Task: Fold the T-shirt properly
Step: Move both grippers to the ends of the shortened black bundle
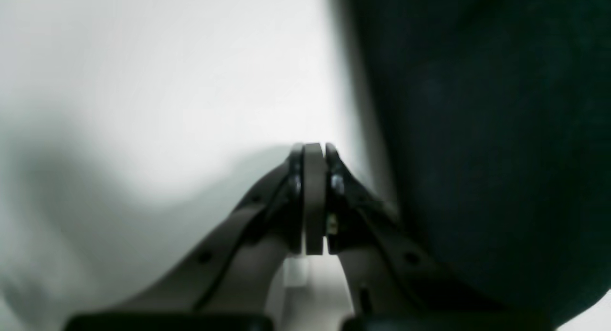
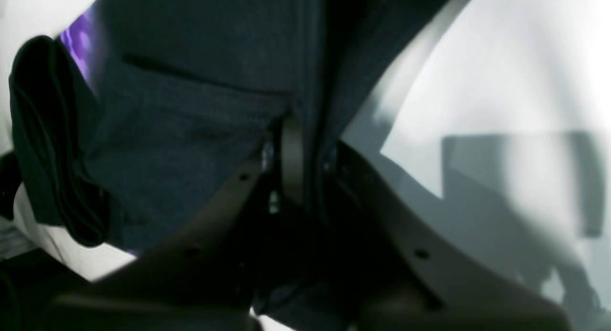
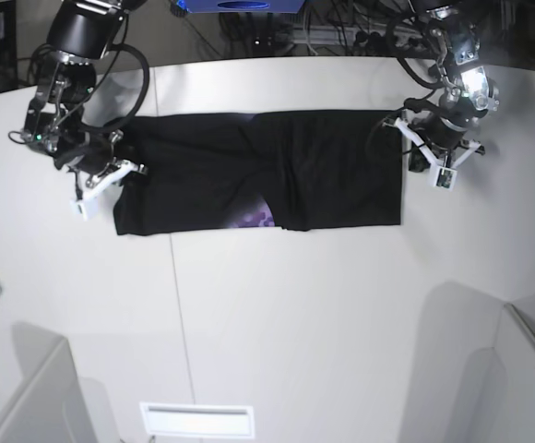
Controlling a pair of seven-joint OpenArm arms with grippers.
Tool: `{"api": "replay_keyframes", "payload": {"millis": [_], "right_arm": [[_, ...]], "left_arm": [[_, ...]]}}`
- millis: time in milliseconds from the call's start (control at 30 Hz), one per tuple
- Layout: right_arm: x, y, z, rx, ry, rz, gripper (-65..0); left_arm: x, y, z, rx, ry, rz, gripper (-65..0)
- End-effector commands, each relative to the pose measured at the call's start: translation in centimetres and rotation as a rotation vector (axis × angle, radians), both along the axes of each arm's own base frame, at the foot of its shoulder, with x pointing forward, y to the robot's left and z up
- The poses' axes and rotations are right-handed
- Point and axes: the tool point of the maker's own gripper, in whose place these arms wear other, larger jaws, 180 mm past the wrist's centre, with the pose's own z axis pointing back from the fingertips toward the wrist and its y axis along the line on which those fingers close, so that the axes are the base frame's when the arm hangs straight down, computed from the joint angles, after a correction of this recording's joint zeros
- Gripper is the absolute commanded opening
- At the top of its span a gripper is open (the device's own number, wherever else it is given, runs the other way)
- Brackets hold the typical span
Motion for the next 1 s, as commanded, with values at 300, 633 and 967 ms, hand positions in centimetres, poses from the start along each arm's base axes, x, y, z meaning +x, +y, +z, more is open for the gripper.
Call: {"api": "replay_keyframes", "payload": {"millis": [300, 633, 967], "right_arm": [[1.7, -1.6, 3.3, -0.131, -0.070, 0.002, -65.0], [2.7, 2.8, 7.5, -0.147, -0.160, 0.049, -65.0], [2.5, 8.1, 10.1, -0.099, -0.205, 0.118, -65.0]], "left_arm": [[1.3, -5.3, -0.2, -0.037, 0.009, -0.123, -65.0], [1.9, -7.5, 0.2, -0.051, -0.006, -0.185, -65.0], [1.9, -6.4, 0.2, -0.021, -0.003, -0.191, -65.0]]}}
